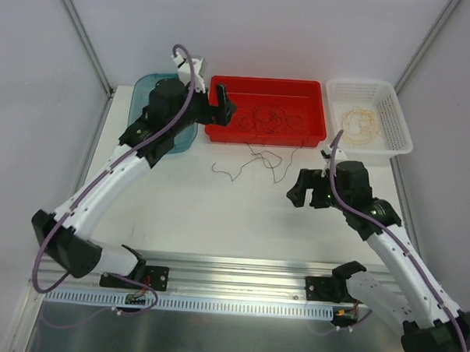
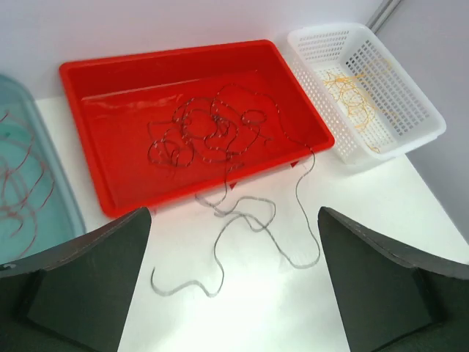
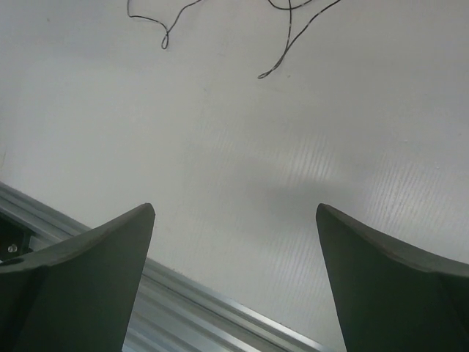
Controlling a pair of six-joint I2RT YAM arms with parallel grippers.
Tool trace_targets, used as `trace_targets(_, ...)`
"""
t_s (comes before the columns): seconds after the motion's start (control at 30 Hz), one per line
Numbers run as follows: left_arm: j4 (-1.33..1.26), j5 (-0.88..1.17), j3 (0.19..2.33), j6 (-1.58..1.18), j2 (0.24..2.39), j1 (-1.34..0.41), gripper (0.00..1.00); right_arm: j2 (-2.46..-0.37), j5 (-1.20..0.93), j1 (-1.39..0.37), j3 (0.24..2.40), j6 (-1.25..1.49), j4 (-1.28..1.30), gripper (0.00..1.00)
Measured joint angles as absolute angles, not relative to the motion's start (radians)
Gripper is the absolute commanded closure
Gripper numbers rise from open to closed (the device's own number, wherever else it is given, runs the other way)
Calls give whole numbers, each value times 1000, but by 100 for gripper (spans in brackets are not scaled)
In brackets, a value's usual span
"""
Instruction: Untangle the cables
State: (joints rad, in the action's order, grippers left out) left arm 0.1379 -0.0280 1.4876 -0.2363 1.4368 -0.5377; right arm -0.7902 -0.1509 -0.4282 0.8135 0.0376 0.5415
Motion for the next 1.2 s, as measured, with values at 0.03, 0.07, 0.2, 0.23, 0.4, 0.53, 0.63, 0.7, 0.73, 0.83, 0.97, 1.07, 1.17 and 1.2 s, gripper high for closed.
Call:
trace_targets(0.03, 163, -31, 1451, -247, 1371, -537, 1, -853, -139, -428, 814, 50, 509, 3)
trace_targets(0.07, 193, -36, 1419, -254, 1319, -537, 1, -876, -136, -428, 814, 54, 496, 3)
trace_targets(0.2, 313, -33, 1267, -286, 1180, -485, 1, -1068, -84, -429, 844, 142, 423, 4)
trace_targets(0.23, 337, -31, 1219, -292, 1159, -457, 1, -1118, -72, -429, 851, 172, 394, 4)
trace_targets(0.4, 465, -49, 972, -295, 1059, -322, 1, -1324, 28, -447, 900, 311, 281, 7)
trace_targets(0.53, 509, -109, 881, -272, 966, -300, 1, -1511, 113, -475, 999, 376, 215, 9)
trace_targets(0.63, 485, -145, 843, -260, 940, -300, 1, -1636, 158, -492, 1090, 396, 199, 9)
trace_targets(0.7, 474, -167, 814, -250, 942, -300, 1, -1708, 184, -503, 1156, 405, 198, 10)
trace_targets(0.73, 474, -171, 802, -246, 947, -300, 1, -1747, 195, -509, 1192, 407, 196, 10)
trace_targets(0.83, 476, -188, 782, -241, 952, -300, 1, -1847, 225, -529, 1288, 405, 199, 10)
trace_targets(0.97, 474, -210, 775, -234, 942, -300, 1, -1956, 253, -554, 1386, 391, 216, 11)
trace_targets(1.07, 474, -220, 774, -232, 928, -300, 1, -2024, 277, -570, 1443, 387, 245, 14)
trace_targets(1.17, 469, -220, 773, -231, 920, -300, 1, -2067, 303, -574, 1478, 384, 278, 18)
trace_targets(1.2, 468, -220, 773, -231, 919, -300, 1, -2081, 313, -574, 1490, 384, 291, 22)
